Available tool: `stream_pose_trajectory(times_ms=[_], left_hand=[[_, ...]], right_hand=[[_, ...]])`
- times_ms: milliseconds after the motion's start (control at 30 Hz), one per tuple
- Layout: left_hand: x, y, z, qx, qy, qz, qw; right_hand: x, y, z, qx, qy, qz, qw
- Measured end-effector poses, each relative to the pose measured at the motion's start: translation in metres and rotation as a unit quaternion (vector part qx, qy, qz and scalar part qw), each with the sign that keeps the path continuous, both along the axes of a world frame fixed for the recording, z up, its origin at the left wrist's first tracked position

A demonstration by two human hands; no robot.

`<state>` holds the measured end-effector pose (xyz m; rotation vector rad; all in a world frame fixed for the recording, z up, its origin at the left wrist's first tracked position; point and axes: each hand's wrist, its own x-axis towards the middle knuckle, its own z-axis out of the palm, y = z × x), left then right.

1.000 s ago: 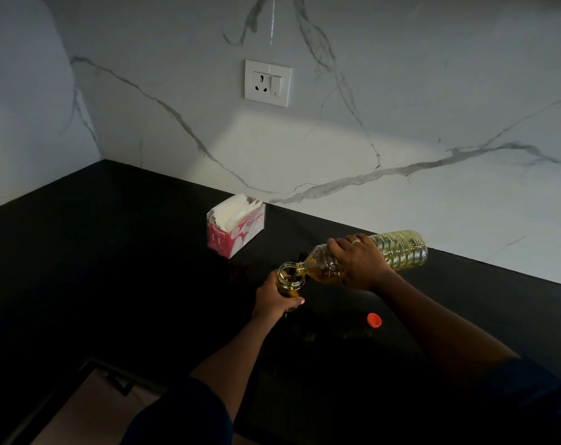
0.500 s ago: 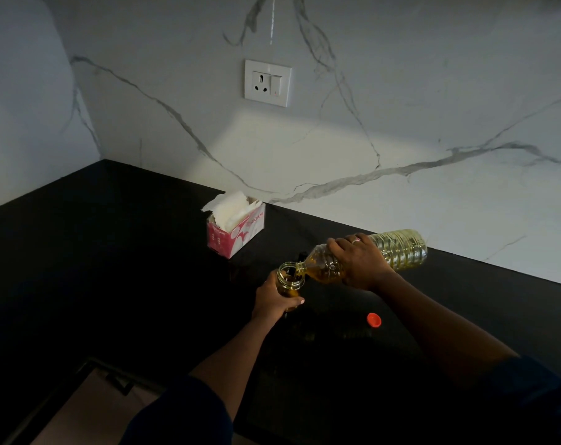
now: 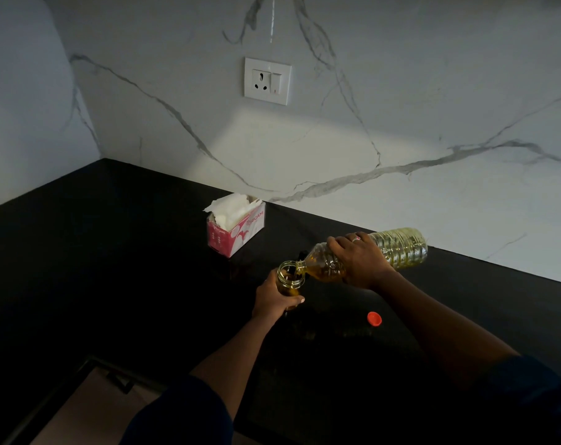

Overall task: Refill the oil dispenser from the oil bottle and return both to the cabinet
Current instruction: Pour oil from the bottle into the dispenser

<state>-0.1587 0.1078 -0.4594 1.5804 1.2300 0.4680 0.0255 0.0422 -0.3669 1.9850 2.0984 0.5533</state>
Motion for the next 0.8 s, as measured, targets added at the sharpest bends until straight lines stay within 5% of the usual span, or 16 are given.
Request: stream_pose_trajectory(times_ms=[800], left_hand=[[0.0007,0.0003,0.0006,-0.005,0.005,0.002,1.000]], right_hand=[[-0.0014,-0.0002,0.0020,-0.018,-0.006,-0.005,1.000]])
